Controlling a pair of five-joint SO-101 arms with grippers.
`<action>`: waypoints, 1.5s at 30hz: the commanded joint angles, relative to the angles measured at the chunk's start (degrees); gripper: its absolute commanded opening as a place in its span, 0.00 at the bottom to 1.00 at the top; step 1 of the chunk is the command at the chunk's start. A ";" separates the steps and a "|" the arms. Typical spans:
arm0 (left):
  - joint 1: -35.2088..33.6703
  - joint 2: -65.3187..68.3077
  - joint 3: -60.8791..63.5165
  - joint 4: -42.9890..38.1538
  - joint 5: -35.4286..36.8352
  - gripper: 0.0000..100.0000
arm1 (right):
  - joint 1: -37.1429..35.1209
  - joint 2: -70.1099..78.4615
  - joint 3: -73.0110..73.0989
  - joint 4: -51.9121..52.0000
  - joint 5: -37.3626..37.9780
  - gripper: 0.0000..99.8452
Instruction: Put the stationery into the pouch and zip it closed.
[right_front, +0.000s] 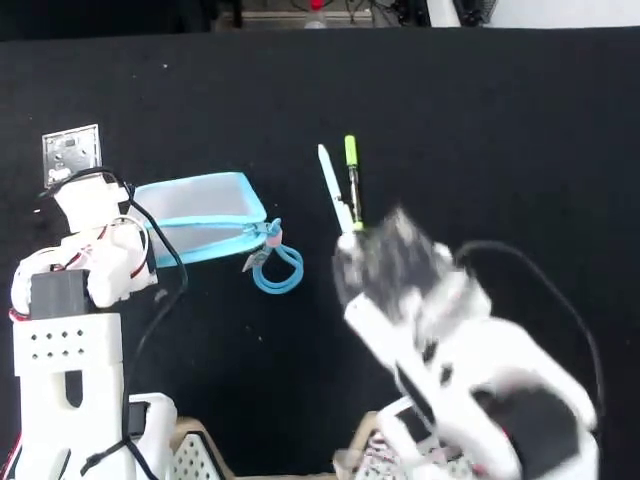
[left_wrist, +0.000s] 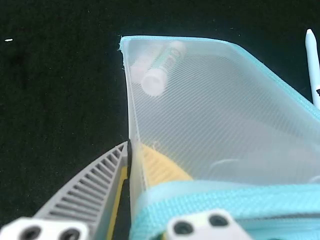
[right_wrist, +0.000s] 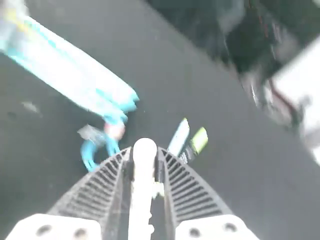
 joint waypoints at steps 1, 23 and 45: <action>-0.22 1.93 1.45 0.09 -0.26 0.03 | -11.08 -7.34 1.89 -6.33 -3.69 0.01; -0.22 1.93 1.45 0.00 -0.26 0.03 | -30.42 -24.57 36.00 -61.27 -5.10 0.01; -0.22 1.93 1.45 0.00 -0.26 0.03 | -20.48 -24.48 64.66 -93.01 -5.45 0.01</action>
